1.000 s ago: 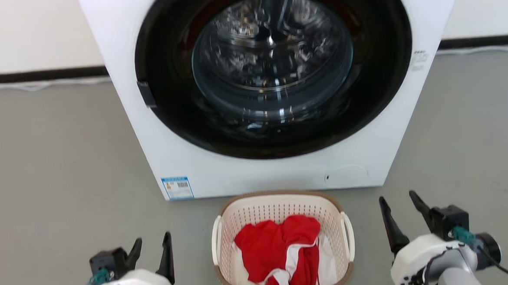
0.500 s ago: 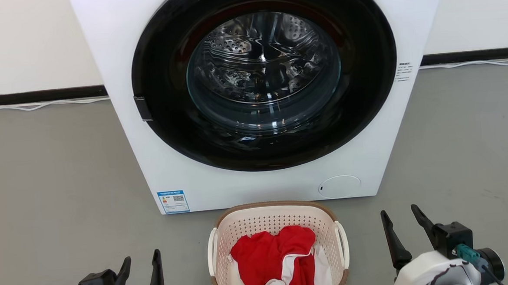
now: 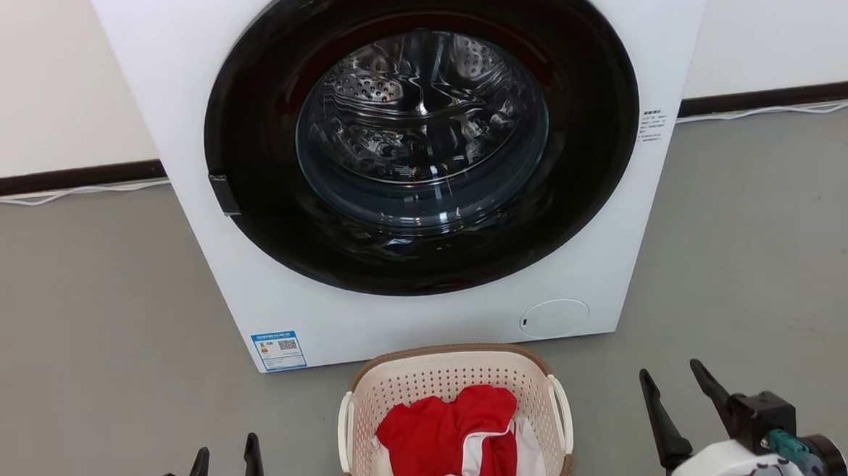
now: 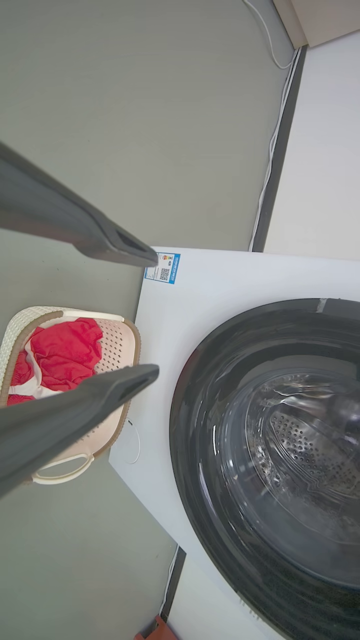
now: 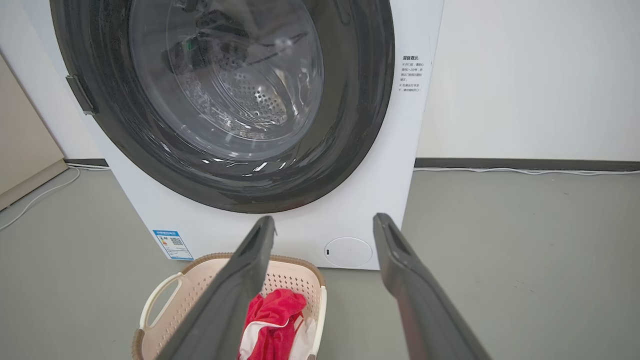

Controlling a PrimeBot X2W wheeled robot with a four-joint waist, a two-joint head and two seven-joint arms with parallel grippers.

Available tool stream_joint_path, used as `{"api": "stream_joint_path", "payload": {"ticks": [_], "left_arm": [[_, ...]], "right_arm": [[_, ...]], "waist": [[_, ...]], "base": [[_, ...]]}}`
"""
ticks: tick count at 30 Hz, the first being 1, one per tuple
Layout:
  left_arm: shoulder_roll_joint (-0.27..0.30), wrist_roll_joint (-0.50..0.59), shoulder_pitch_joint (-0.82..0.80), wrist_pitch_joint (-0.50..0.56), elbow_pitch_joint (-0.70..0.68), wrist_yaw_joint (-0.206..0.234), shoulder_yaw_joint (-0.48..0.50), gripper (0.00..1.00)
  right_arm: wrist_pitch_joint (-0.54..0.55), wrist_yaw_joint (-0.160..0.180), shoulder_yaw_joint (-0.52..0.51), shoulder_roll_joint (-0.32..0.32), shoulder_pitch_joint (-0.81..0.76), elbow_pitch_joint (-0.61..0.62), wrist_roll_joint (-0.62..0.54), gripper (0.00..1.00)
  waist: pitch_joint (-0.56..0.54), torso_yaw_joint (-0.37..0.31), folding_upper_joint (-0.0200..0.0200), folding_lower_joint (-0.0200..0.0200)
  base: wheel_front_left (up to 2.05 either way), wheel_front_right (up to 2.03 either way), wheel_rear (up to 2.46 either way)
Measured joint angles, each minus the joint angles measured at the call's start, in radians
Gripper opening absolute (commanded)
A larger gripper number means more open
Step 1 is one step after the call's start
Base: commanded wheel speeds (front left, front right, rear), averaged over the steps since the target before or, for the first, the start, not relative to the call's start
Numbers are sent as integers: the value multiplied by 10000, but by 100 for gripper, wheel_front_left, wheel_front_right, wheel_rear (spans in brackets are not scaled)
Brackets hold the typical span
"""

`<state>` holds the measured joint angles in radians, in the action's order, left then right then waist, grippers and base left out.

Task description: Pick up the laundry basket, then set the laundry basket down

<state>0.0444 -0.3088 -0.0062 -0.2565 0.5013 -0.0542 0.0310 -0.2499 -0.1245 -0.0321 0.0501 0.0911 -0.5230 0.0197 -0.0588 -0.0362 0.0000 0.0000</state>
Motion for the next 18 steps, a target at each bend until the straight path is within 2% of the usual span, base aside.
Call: {"api": "stream_joint_path", "payload": {"ticks": [13,14,18], "left_arm": [[-56,21,38,8,-213,50,305,100],[-59,19,36,2,-261,105,345,0],[-144,-2,324,19,188,107,336,0]], "right_arm": [[0,0,38,-4,-95,-2,88,100],[4,4,35,-6,-102,-56,86,0],[36,10,31,-58,-402,-462,92,0]], "waist": [[-122,158,0,0],[-126,168,0,-1],[-124,171,0,0]], "base": [[0,0,0],[0,0,0],[0,0,0]]}}
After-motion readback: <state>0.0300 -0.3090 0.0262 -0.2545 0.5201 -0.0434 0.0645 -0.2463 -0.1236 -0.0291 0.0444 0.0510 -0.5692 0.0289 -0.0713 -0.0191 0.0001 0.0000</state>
